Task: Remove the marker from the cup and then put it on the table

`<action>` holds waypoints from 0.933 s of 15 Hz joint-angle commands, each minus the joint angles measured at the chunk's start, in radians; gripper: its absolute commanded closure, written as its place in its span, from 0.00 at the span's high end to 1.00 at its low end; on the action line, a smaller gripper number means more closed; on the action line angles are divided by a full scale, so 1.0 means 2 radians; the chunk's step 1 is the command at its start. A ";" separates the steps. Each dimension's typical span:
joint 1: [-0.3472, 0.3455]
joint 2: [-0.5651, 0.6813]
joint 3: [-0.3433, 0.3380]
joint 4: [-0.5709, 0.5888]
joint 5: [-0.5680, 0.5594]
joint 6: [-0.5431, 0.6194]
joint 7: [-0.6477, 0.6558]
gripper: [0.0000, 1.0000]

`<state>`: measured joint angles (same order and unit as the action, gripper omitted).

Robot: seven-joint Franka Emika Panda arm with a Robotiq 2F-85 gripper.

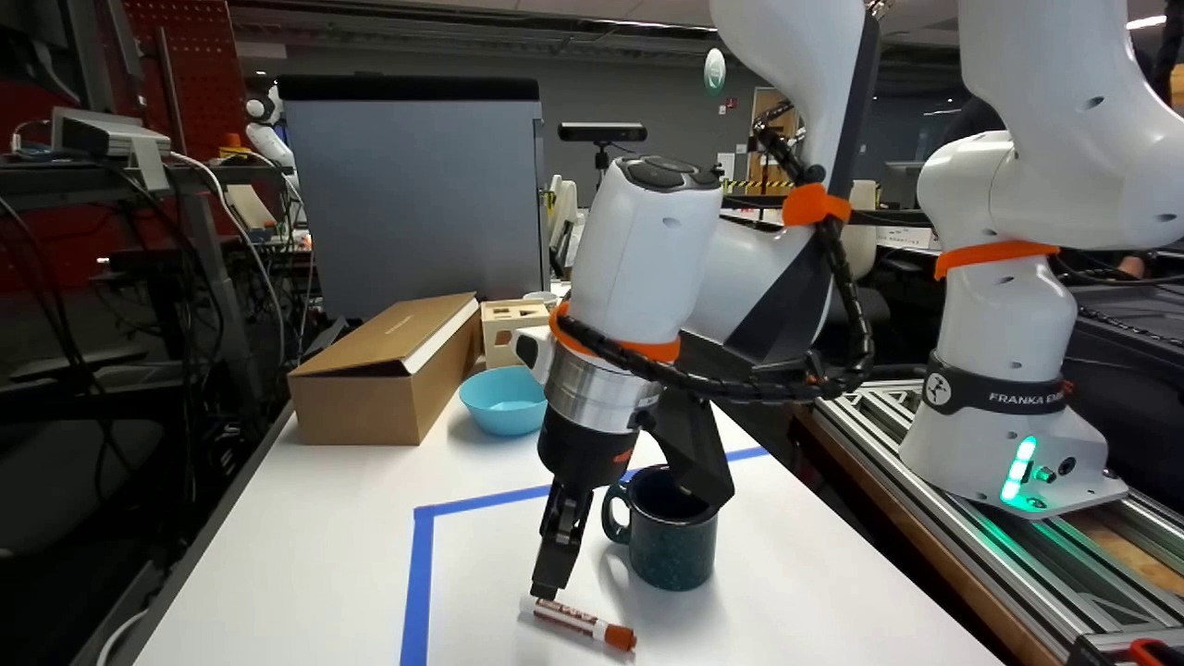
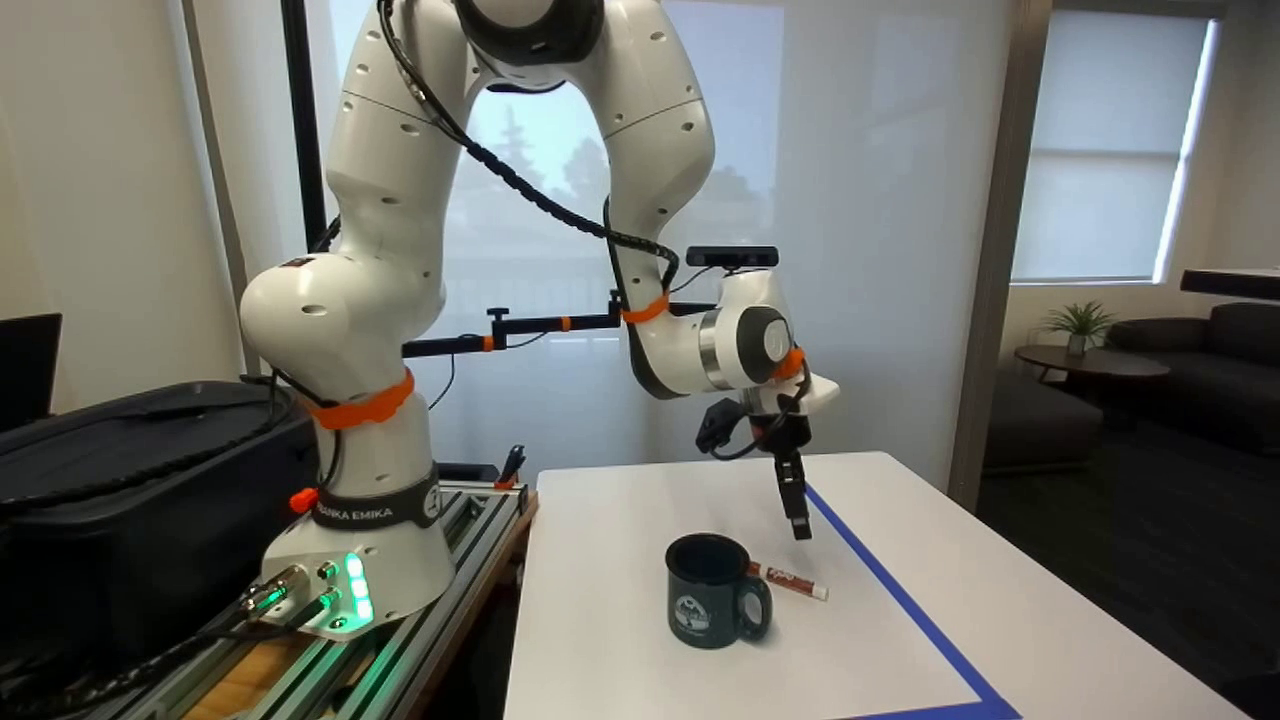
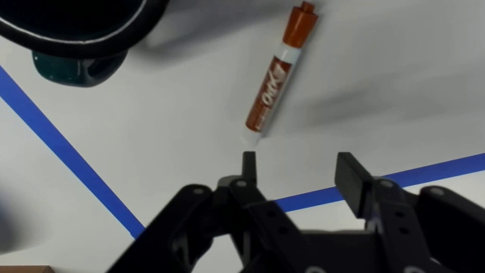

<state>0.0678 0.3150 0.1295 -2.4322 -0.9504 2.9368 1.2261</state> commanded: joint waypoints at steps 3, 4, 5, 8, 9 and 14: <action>-0.008 -0.007 0.039 0.000 0.074 -0.065 -0.034 1.00; 0.011 -0.015 0.033 -0.006 0.136 -0.085 -0.077 1.00; -0.020 -0.025 0.075 -0.004 0.164 -0.125 -0.088 1.00; -0.029 -0.066 0.113 0.011 0.276 -0.227 -0.146 1.00; -0.033 -0.083 0.122 0.019 0.308 -0.263 -0.164 1.00; -0.009 -0.169 0.080 0.072 0.422 -0.441 -0.335 1.00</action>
<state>0.0793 0.0793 0.2872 -2.3225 -0.2066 2.2219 0.7510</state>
